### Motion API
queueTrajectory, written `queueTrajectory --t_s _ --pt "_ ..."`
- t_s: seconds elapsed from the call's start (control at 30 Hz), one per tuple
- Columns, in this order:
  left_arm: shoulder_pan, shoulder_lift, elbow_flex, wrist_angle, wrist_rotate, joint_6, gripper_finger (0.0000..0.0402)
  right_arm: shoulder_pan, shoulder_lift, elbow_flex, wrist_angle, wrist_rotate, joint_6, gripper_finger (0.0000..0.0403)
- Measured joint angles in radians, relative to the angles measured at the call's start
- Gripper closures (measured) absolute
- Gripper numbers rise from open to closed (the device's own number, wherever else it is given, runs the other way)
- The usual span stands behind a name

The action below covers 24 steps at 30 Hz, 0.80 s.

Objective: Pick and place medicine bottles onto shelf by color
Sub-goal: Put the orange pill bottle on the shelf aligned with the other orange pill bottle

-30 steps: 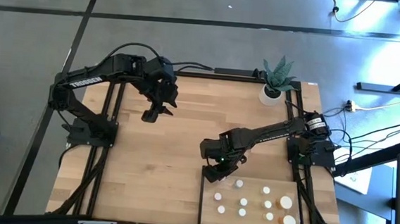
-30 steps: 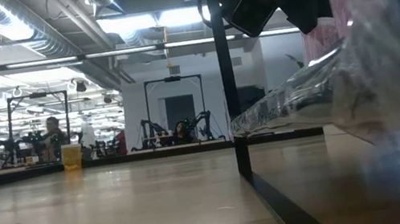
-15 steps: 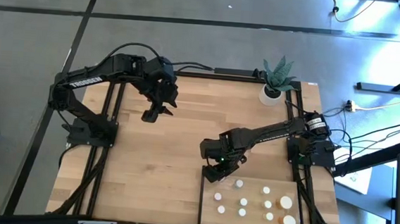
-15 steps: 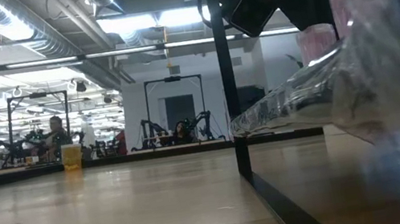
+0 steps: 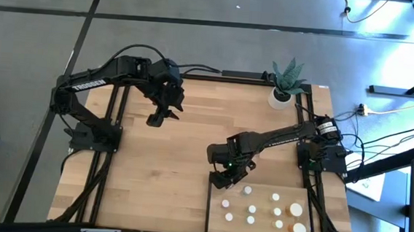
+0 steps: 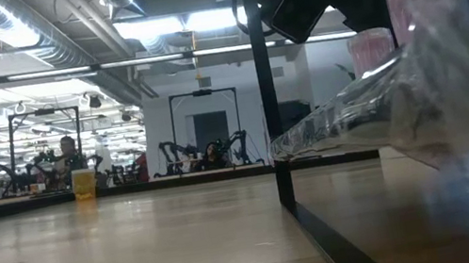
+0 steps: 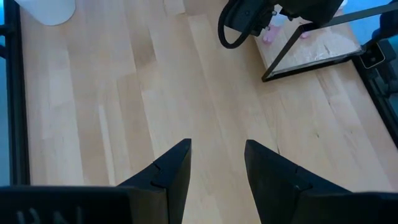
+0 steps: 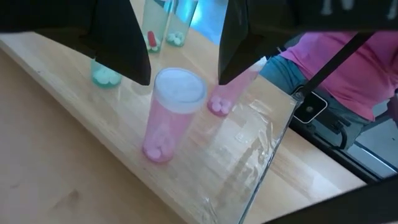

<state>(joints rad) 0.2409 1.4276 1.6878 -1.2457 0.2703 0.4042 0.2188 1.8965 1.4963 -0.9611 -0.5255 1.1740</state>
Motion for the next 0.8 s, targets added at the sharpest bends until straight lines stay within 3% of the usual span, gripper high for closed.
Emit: queueTrajectory --t_s 0.5,0.67,0.8 --pt "0.001 0.0 0.0 0.0 0.0 0.024 0.0259 0.0 -0.01 0.0 -0.005 -0.069 0.002 0.0212" --pt "0.001 0.0 0.0 -0.001 0.0 0.025 0.0259 0.0 -0.067 0.0 -0.025 0.0 0.035 0.0212" --pt "0.001 0.0 0.0 -0.004 -0.022 0.022 0.0259 0.0 -0.134 0.001 -0.029 0.121 0.053 0.0212"
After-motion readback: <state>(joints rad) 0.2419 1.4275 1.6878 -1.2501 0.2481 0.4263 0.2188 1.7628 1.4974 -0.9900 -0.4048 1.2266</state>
